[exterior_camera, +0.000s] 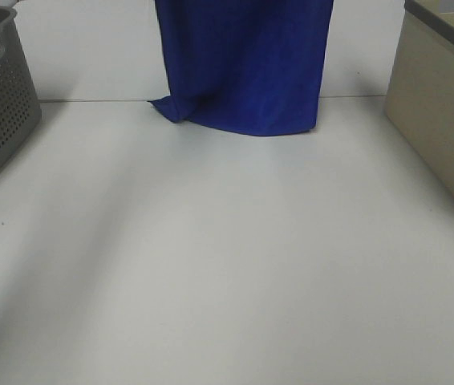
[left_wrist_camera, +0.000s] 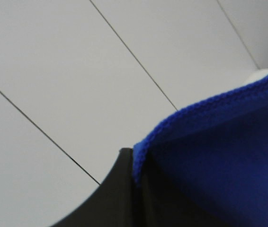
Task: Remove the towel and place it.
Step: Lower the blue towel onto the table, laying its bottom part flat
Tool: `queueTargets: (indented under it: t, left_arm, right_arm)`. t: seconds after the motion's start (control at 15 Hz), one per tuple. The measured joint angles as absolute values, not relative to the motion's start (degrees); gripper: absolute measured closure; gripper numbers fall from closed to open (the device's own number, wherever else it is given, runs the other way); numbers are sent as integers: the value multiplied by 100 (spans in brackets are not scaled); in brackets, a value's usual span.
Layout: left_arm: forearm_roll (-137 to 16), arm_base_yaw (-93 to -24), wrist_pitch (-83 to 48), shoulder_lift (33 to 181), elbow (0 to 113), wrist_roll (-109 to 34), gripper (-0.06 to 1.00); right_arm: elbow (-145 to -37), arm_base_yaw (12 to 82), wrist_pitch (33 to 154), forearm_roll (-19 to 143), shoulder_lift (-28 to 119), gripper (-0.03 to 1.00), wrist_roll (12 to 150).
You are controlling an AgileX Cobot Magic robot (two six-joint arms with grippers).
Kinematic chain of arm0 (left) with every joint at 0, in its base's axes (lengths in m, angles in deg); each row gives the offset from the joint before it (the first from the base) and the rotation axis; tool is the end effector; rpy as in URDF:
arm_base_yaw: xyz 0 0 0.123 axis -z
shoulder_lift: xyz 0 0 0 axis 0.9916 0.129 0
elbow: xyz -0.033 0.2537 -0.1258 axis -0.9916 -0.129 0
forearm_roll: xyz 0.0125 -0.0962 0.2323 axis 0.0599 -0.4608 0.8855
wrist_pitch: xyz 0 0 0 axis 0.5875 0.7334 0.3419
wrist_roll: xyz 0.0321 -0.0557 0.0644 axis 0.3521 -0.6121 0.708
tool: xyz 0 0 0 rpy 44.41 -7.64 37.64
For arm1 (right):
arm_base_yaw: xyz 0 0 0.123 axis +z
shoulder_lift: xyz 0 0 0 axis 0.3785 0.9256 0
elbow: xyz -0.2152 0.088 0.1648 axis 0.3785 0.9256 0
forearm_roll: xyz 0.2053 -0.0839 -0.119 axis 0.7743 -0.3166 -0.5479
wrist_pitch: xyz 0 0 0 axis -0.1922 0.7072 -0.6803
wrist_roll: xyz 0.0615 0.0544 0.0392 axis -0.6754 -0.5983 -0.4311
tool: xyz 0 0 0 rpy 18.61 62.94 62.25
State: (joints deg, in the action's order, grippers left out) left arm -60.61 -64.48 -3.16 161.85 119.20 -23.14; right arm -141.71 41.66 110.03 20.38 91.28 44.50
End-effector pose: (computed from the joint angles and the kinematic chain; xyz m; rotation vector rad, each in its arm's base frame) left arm 0.4954 -0.1689 0.4300 0.7550 1.3467 0.1945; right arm 0.4704 0.1425 0.4400 -0.3444 1.6130 -0.1777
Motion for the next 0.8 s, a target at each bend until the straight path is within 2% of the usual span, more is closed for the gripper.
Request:
queueTargets:
  t: [0.27, 0.53, 0.67, 0.8]
  left_arm:
    - [-5494, -6448, 2635, 15486, 11943, -2680, 94]
    - [-5035, -6448, 4554, 15148, 11949, -2847, 94]
    - [-5041, -6443, 4778, 14862, 11949, -3167, 94]
    - [-5081, -6437, 4778, 14627, 11857, -3632, 94]
  right_arm:
    - [-14182, 4349, 13260, 4124, 8813, 95, 6203]
    - [-14182, 4344, 14515, 4468, 8372, 95, 6456]
    - [-14188, 4349, 15237, 4834, 8051, 95, 6530]
    - [-14188, 4349, 15363, 4949, 8028, 95, 6530]
